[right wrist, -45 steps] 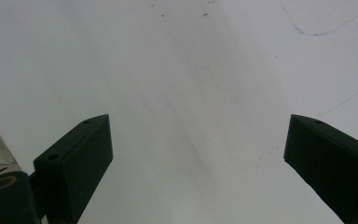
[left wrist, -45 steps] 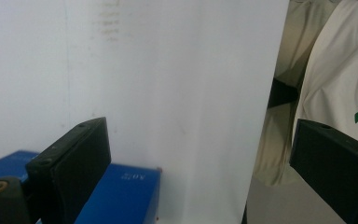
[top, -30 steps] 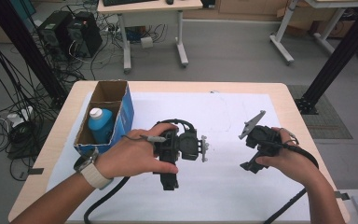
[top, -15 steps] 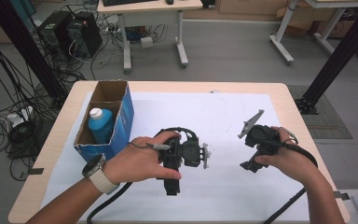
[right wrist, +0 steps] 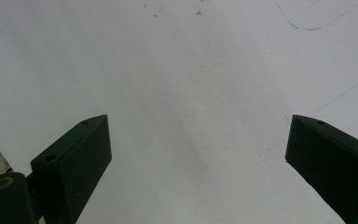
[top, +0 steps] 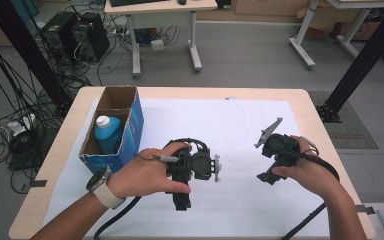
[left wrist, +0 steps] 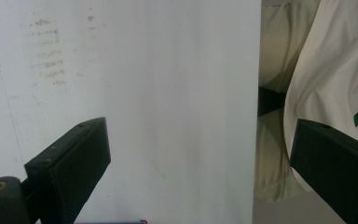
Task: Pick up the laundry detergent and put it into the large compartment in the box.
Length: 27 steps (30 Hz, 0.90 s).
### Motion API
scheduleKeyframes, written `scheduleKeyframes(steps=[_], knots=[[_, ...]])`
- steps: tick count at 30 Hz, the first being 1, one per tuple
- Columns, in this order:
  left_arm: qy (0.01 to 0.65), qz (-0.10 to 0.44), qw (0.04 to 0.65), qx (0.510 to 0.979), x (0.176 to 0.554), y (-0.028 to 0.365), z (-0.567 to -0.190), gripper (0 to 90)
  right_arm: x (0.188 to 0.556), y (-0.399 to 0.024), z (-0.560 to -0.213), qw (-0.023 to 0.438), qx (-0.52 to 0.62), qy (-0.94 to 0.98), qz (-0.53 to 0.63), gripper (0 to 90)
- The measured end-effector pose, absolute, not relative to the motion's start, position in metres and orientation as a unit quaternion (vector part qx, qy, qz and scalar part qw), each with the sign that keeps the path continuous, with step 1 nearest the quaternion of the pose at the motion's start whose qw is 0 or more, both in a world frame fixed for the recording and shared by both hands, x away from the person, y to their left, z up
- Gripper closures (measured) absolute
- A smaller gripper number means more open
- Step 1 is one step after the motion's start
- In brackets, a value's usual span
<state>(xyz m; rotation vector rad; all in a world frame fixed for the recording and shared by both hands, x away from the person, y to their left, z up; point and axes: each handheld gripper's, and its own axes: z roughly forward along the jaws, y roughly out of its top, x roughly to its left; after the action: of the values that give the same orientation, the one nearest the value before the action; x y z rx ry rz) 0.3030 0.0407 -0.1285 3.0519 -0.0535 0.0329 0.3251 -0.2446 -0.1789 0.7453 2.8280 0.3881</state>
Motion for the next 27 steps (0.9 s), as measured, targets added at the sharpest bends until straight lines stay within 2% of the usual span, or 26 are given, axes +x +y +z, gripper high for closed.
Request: scheduleKeyframes(steps=[21,27], knots=[[-0.015,0.014,0.043,0.999,0.31,0.045,-0.126,5.5,0.315,-0.25,-0.178,0.11,0.254,0.951,0.141,6.8],[-0.011,-0.002,0.046,0.999,0.315,0.05,-0.11,6.7,0.315,-0.251,-0.18,0.107,0.255,0.951,0.141,6.8]])
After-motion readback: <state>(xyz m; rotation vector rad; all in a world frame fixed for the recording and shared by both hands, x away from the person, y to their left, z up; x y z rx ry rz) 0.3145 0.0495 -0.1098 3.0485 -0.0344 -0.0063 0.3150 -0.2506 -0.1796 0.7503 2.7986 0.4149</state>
